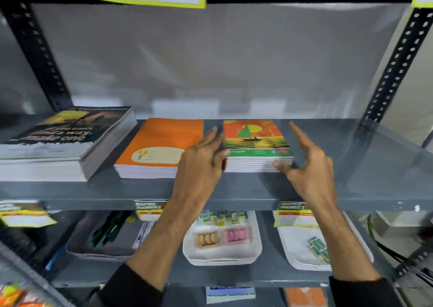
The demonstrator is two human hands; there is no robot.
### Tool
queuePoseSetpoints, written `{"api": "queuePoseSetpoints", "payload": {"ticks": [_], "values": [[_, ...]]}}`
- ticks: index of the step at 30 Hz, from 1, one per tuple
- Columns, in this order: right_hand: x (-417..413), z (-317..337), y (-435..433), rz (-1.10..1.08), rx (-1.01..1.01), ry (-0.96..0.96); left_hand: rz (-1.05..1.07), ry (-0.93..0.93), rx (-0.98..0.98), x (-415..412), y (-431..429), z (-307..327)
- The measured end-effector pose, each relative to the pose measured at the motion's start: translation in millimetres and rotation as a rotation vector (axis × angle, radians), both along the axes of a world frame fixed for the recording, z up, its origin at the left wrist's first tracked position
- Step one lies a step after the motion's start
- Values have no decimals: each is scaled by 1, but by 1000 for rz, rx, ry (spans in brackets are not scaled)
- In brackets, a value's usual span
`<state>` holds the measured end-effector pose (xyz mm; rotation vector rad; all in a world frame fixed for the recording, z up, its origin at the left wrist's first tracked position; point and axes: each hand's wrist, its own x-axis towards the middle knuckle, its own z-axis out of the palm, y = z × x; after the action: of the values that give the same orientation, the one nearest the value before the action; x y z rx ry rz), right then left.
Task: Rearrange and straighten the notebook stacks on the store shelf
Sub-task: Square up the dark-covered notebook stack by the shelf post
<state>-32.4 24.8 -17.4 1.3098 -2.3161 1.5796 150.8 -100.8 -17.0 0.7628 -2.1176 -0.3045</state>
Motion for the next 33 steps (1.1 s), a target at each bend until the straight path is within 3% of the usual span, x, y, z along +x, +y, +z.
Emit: {"api": "queuePoseSetpoints", "payload": {"ticks": [4, 8, 15, 20, 24, 27, 33], "values": [[72, 22, -33, 151, -157, 90, 80, 55, -94, 63, -29, 21], [162, 30, -89, 258, -250, 98, 211, -28, -126, 148, -75, 26], [292, 12, -192, 373, -71, 94, 213, -64, -92, 278, -148, 24], [334, -9, -216, 369, 62, 123, 284, -113, -47, 332, -181, -1], [348, -16, -219, 322, 49, 92, 219, -65, -151, 349, -194, -19], [351, -21, -216, 300, -15, 12, 236, 36, -157, 359, -201, -30], [356, -29, -211, 310, -216, -146, 233, 399, 100, 371, -197, -39]]}}
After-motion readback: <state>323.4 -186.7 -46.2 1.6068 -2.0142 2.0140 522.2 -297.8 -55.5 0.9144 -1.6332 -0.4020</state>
